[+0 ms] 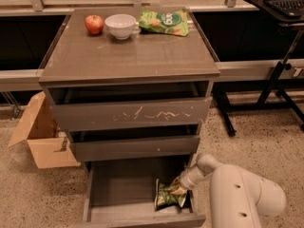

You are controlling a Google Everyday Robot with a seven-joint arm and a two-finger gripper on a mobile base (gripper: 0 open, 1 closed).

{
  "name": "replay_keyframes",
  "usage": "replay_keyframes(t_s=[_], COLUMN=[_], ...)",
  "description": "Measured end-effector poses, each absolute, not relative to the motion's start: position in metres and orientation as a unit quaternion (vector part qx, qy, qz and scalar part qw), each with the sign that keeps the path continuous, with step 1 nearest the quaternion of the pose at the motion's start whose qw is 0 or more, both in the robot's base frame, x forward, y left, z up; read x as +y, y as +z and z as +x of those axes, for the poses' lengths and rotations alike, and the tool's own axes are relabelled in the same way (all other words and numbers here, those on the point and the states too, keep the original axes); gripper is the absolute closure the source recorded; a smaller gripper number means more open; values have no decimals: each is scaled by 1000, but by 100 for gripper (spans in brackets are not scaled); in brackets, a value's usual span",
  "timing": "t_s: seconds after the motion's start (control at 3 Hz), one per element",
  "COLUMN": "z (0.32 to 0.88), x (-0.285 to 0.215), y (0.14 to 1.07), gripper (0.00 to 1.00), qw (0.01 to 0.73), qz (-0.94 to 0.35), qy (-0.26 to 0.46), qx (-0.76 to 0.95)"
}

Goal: Pick green jalapeno chip bag from bottom drawer and place on counter

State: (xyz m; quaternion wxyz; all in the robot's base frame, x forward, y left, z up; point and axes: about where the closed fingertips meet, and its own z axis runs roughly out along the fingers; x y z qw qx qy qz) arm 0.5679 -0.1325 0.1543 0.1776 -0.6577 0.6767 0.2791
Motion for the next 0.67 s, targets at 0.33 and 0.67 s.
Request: replay_keyframes(t_s=[0.33, 0.67], z=[562, 555], x=[-127, -130], y=[229, 315], gripper=[100, 100], qw=[260, 347], qz=[-667, -674], qy=[306, 329], qx=[628, 563])
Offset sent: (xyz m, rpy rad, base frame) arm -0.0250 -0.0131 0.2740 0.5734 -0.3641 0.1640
